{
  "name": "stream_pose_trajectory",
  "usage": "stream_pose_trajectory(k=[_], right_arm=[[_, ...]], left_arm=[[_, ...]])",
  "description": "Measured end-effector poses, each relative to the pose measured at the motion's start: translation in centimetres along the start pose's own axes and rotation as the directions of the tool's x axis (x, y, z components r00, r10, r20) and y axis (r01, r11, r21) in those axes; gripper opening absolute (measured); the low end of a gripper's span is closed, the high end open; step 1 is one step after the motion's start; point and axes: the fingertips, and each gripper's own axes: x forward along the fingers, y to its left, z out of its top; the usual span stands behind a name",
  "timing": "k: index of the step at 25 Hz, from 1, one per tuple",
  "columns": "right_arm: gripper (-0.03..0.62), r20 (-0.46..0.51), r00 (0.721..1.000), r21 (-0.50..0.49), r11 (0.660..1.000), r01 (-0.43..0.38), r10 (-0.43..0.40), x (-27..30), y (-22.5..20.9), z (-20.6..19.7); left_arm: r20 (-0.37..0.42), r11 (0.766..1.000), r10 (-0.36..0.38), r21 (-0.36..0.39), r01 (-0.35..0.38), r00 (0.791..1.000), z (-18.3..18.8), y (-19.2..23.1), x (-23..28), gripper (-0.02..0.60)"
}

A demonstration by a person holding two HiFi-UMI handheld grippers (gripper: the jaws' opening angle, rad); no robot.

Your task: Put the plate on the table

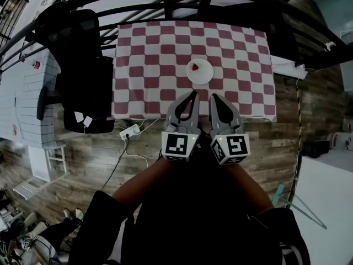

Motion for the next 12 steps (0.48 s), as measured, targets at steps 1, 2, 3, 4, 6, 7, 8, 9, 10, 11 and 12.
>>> stream_pose_trajectory(k=[1,2,3,4,6,7,8,9,10,11,12], right_arm=[[-0.003,0.0,1.0,-0.008,1.0,0.01,-0.01,-0.4,0.1,-0.1],[-0.003,-0.002,1.0,-0.015,1.0,0.019,-0.019,-0.8,0.1,-0.2],[-0.003,-0.007,1.0,-0.022,0.999,0.027,-0.027,-1.2,0.2,-0.4],[-0.003,-0.012,0.999,-0.028,0.999,0.035,-0.035,-1.6,0.2,-0.7],[-0.003,-0.02,0.999,-0.033,0.998,0.047,-0.048,-2.3,0.2,-1.0],[-0.003,-0.022,0.998,-0.033,0.998,0.052,-0.053,-2.7,0.2,-1.2],[-0.003,-0.024,0.998,-0.033,0.998,0.056,-0.057,-3.0,0.3,-1.3],[-0.003,-0.025,0.998,-0.035,0.998,0.058,-0.059,-3.2,0.4,-1.4],[-0.003,-0.025,0.998,-0.04,0.997,0.059,-0.06,-3.5,0.5,-1.5],[-0.003,-0.023,0.998,-0.044,0.997,0.061,-0.062,-3.7,0.6,-1.5],[-0.003,-0.021,0.998,-0.045,0.997,0.064,-0.065,-3.9,0.6,-1.5]], left_arm=[[-0.001,1.0,-0.009,0.001,0.009,1.0,0.0,-0.4,-0.3,0.009],[-0.003,1.0,-0.016,0.002,0.016,1.0,-0.1,-0.8,-0.5,0.009],[-0.003,1.0,-0.021,0.005,0.021,1.0,-0.1,-1.1,-0.8,0.009],[-0.001,1.0,-0.025,0.01,0.025,1.0,0.1,-1.4,-1.0,0.009],[0.001,0.999,-0.031,0.015,0.031,1.0,0.4,-2.0,-1.3,0.009],[-0.001,0.999,-0.032,0.014,0.032,0.999,0.4,-2.3,-1.5,0.009],[-0.003,0.999,-0.034,0.021,0.034,0.999,0.3,-2.5,-1.7,0.009],[-0.005,0.999,-0.039,0.032,0.039,0.999,0.3,-2.7,-1.9,0.009],[-0.008,0.998,-0.044,0.042,0.045,0.999,0.2,-2.9,-2.1,0.009],[-0.009,0.998,-0.05,0.046,0.051,0.999,0.2,-3.1,-2.3,0.009],[-0.009,0.997,-0.058,0.045,0.058,0.998,0.1,-3.4,-2.5,0.009]])
